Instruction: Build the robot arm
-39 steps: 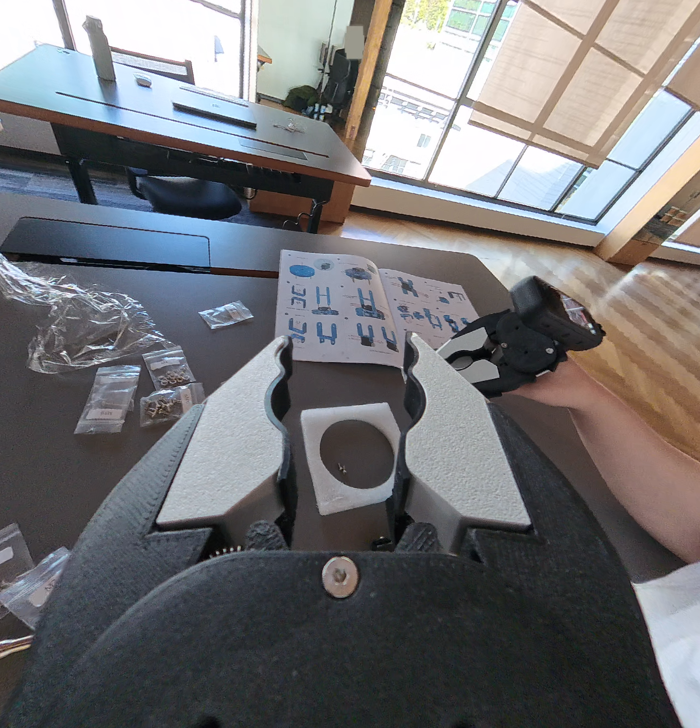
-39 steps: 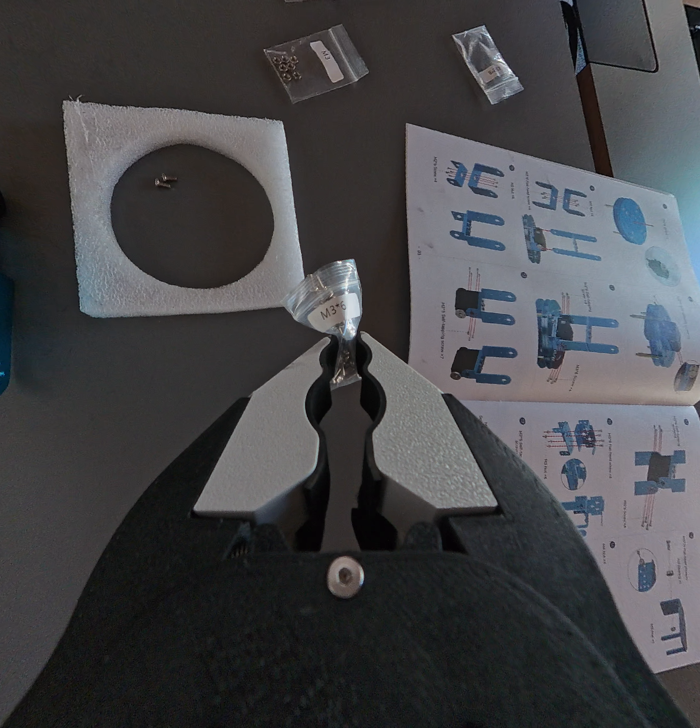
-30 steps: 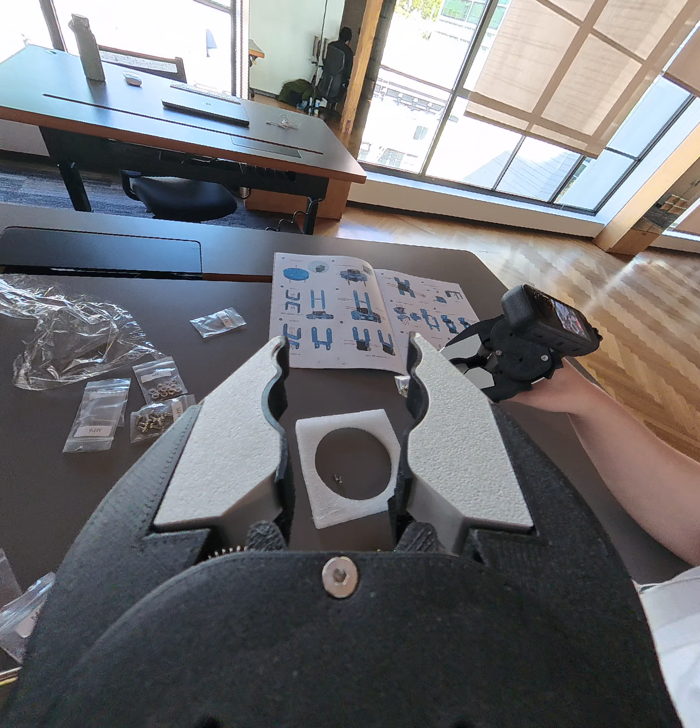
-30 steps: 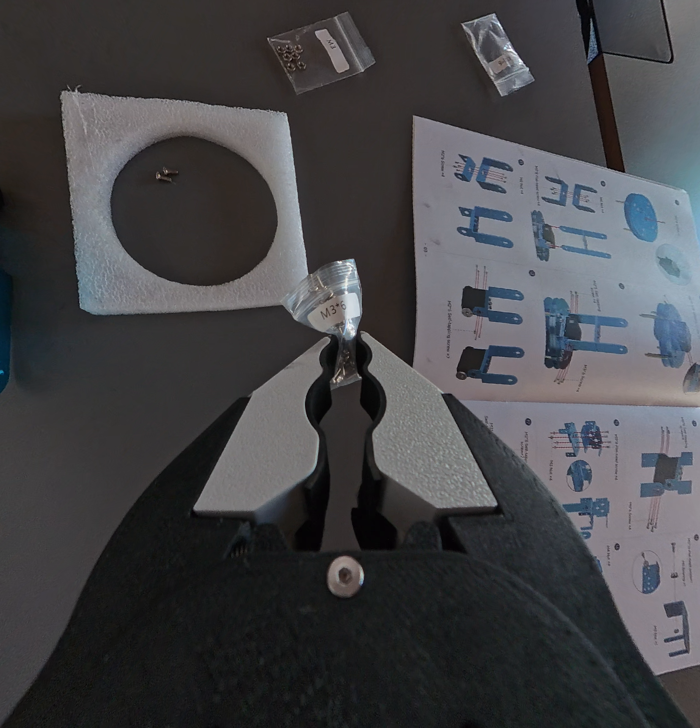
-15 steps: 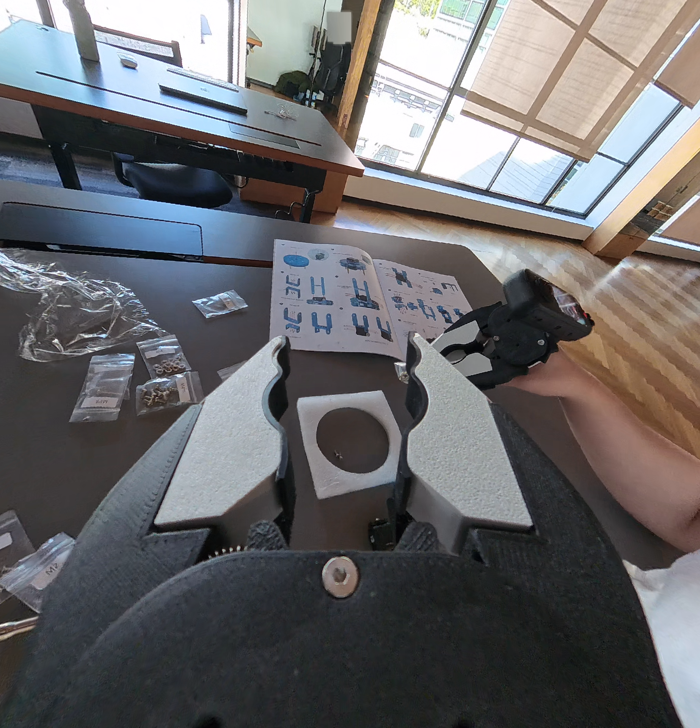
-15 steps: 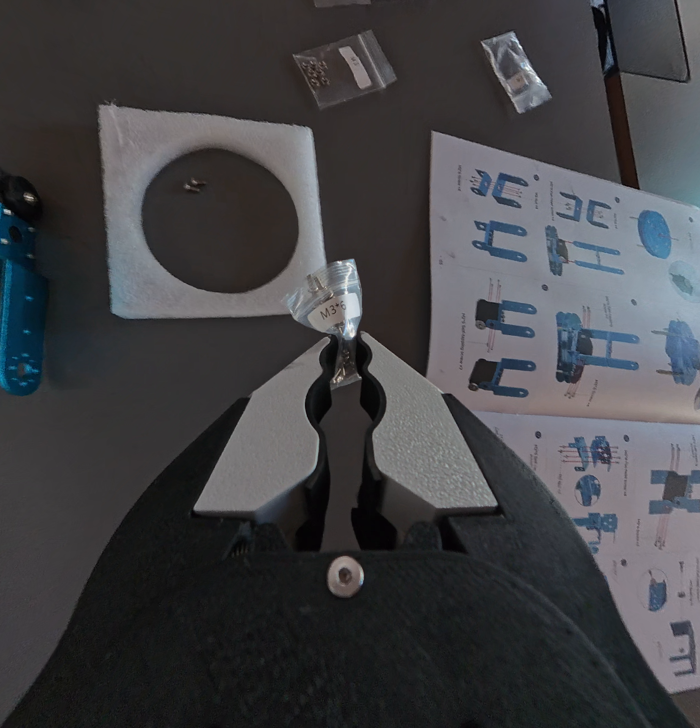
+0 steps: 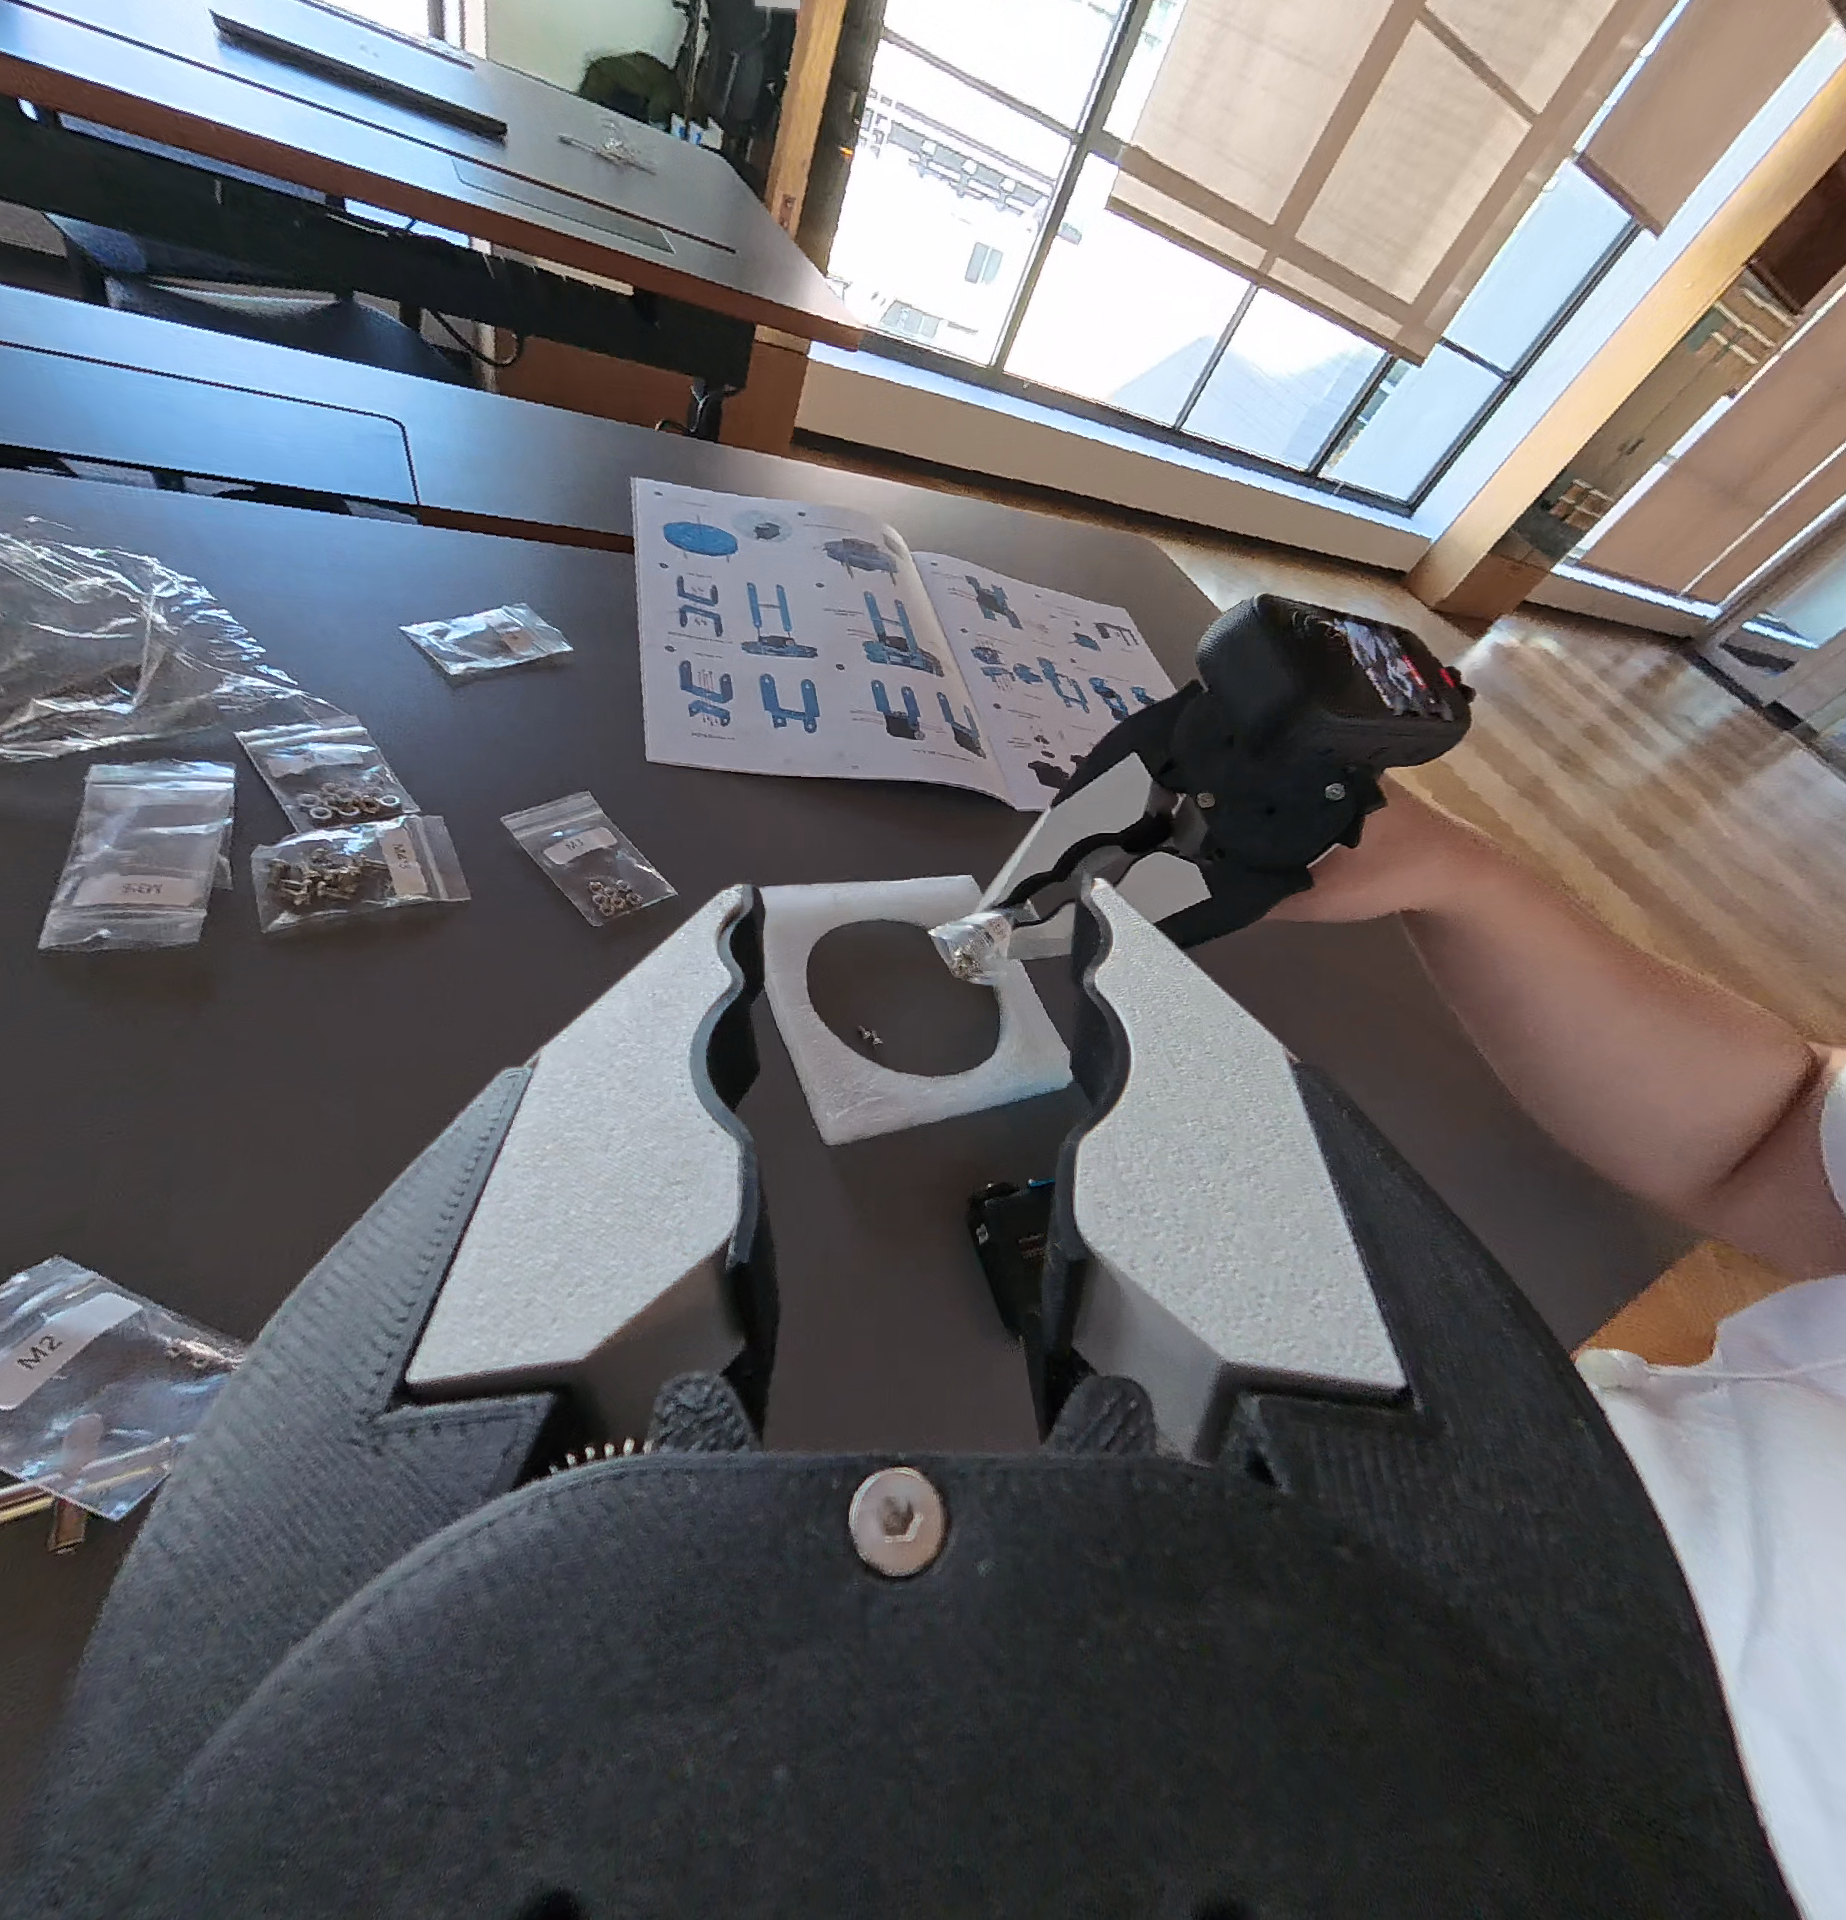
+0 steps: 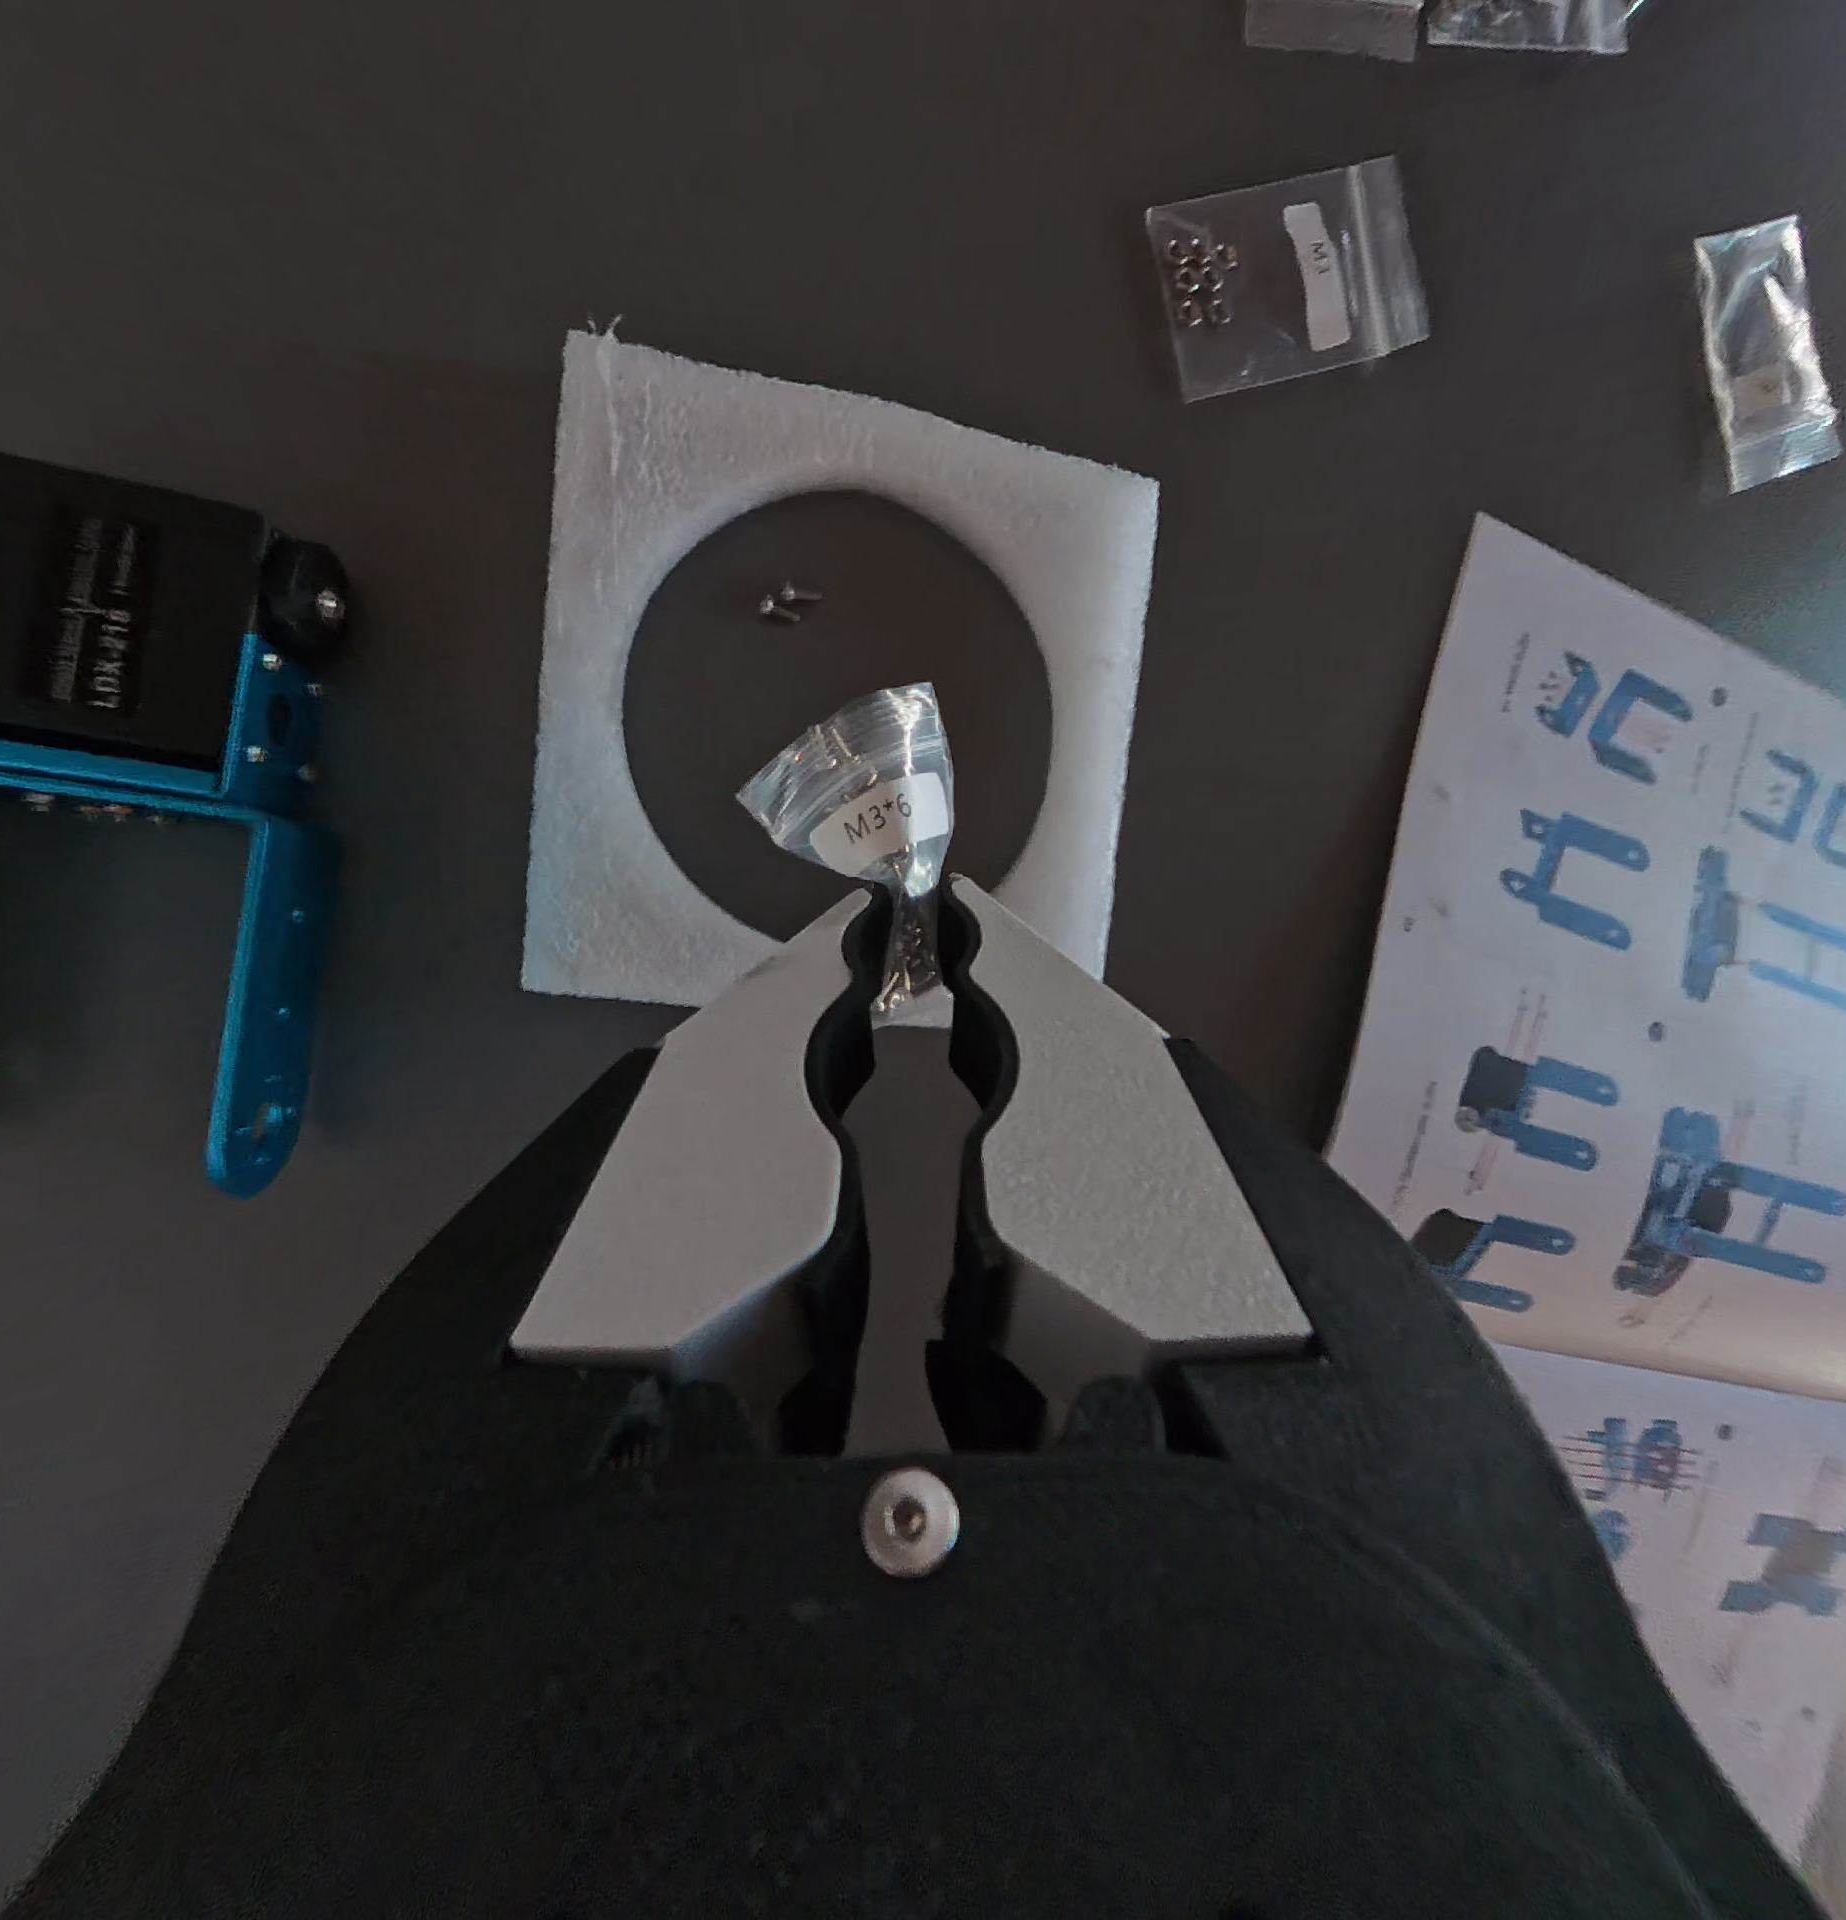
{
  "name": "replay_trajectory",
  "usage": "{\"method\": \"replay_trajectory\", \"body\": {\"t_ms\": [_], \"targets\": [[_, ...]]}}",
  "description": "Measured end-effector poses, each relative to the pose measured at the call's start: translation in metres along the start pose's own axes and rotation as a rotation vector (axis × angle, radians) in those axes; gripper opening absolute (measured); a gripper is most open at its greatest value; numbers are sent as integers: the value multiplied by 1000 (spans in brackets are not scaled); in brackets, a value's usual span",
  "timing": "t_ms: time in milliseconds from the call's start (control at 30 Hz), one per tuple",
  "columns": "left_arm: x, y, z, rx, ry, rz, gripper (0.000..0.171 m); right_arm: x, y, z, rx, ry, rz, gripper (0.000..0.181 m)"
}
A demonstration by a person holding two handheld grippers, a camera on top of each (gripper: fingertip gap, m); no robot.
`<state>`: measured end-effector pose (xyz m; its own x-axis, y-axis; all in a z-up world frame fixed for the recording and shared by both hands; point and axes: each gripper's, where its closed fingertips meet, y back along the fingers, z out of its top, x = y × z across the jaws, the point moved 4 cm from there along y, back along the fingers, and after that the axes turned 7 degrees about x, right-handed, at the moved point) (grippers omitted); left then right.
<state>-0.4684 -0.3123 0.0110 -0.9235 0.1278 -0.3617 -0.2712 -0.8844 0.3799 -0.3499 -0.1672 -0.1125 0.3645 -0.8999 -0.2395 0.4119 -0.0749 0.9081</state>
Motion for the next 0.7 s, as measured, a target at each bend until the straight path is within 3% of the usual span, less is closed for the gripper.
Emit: {"method": "replay_trajectory", "body": {"t_ms": [467, 700], "targets": [[21, 21, -9, -22, 27, -59, 59, 2, -23, 10, 159, 27, 26, 8], [24, 26, -9, -26, 27, -72, 59, 3, -23, 15, 170, 82, -10, 7]]}}
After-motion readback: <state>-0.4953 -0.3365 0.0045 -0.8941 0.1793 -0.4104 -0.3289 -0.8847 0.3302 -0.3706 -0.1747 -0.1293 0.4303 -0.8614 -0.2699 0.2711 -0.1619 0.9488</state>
